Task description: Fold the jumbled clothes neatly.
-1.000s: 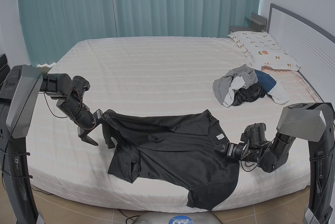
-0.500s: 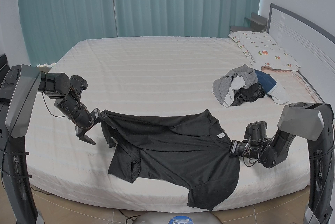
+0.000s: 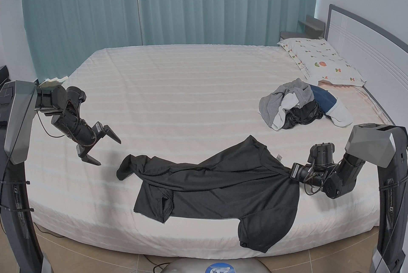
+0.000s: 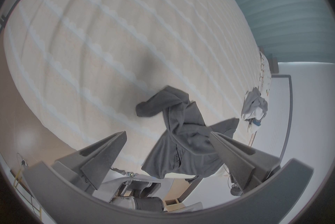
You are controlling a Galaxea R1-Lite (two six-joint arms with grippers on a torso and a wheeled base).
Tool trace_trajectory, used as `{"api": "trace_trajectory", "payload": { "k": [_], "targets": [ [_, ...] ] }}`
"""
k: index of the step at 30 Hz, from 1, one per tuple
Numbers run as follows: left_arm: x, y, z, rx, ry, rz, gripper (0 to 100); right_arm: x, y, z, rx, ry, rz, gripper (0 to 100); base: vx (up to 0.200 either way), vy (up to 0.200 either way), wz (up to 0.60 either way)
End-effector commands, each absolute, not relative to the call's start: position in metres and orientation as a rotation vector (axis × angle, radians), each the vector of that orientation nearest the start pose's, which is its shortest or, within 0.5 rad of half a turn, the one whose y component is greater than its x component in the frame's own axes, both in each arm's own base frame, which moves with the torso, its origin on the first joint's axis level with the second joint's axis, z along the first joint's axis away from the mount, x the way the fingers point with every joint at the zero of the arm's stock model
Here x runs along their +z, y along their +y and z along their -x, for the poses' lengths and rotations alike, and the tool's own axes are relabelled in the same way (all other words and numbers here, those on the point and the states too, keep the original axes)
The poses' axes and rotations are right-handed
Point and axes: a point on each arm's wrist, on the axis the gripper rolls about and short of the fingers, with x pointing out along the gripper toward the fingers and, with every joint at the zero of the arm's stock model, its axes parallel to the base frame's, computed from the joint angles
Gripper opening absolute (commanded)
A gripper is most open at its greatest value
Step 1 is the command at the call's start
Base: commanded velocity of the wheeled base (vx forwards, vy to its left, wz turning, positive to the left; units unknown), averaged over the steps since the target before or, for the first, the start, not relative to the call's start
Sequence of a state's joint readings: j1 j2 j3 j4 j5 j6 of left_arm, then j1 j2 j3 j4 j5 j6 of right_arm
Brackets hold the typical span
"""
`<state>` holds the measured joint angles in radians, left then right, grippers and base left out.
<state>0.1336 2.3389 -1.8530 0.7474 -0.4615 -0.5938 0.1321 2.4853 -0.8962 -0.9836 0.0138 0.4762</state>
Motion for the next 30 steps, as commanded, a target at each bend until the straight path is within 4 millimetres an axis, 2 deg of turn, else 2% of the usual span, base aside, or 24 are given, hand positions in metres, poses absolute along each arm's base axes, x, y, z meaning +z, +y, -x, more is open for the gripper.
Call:
{"api": "trace_trajectory", "payload": {
  "k": [1, 6, 7, 8, 12, 16, 18, 19, 20, 24, 30],
  "targets": [
    [0.1, 0.052, -0.431, 0.098, 1.259, 0.907, 100, -0.05, 0.061, -0.389, 0.025, 0.601, -0.427, 0, 0.0, 0.0, 0.0],
    [0.101, 0.047, -0.424, 0.08, 1.286, 0.923, 100, -0.048, 0.063, -0.384, 0.049, 0.564, -0.422, 0, 0.0, 0.0, 0.0],
    [0.107, 0.043, -0.419, 0.053, 1.288, 0.931, 100, -0.047, 0.063, -0.382, 0.053, 0.556, -0.423, 0, 0.0, 0.0, 0.0],
    [0.11, 0.042, -0.415, 0.039, 1.292, 0.94, 100, -0.046, 0.063, -0.382, 0.054, 0.546, -0.431, 100, 0.0, 0.0, 0.0],
    [0.116, 0.036, -0.402, 0.005, 1.294, 0.95, 100, -0.031, 0.058, -0.376, 0.087, 0.486, -0.459, 100, 0.0, 0.0, 0.0],
    [0.114, 0.034, -0.386, -0.016, 1.246, 0.938, 100, 0.006, 0.053, -0.361, 0.148, 0.438, -0.544, 100, 0.0, 0.0, 0.0],
    [0.111, 0.028, -0.375, -0.039, 1.217, 0.923, 100, 0.018, 0.05, -0.353, 0.149, 0.434, -0.583, 100, 0.0, 0.0, 0.0],
    [0.111, 0.028, -0.375, -0.039, 1.217, 0.923, 100, 0.018, 0.05, -0.353, 0.149, 0.434, -0.583, 100, 0.0, 0.0, 0.0],
    [0.106, 0.019, -0.363, -0.065, 1.182, 0.903, 100, 0.019, 0.047, -0.345, 0.136, 0.448, -0.605, 100, 0.0, 0.0, 0.0],
    [0.095, -0.011, -0.338, -0.063, 1.131, 0.874, 100, 0.008, 0.041, -0.326, 0.094, 0.518, -0.636, 100, 0.0, 0.0, 0.0],
    [0.067, -0.034, -0.315, -0.014, 1.032, 0.799, 100, -0.001, 0.039, -0.306, 0.023, 0.589, -0.769, 100, 0.0, 0.0, 0.0]
  ]
}}
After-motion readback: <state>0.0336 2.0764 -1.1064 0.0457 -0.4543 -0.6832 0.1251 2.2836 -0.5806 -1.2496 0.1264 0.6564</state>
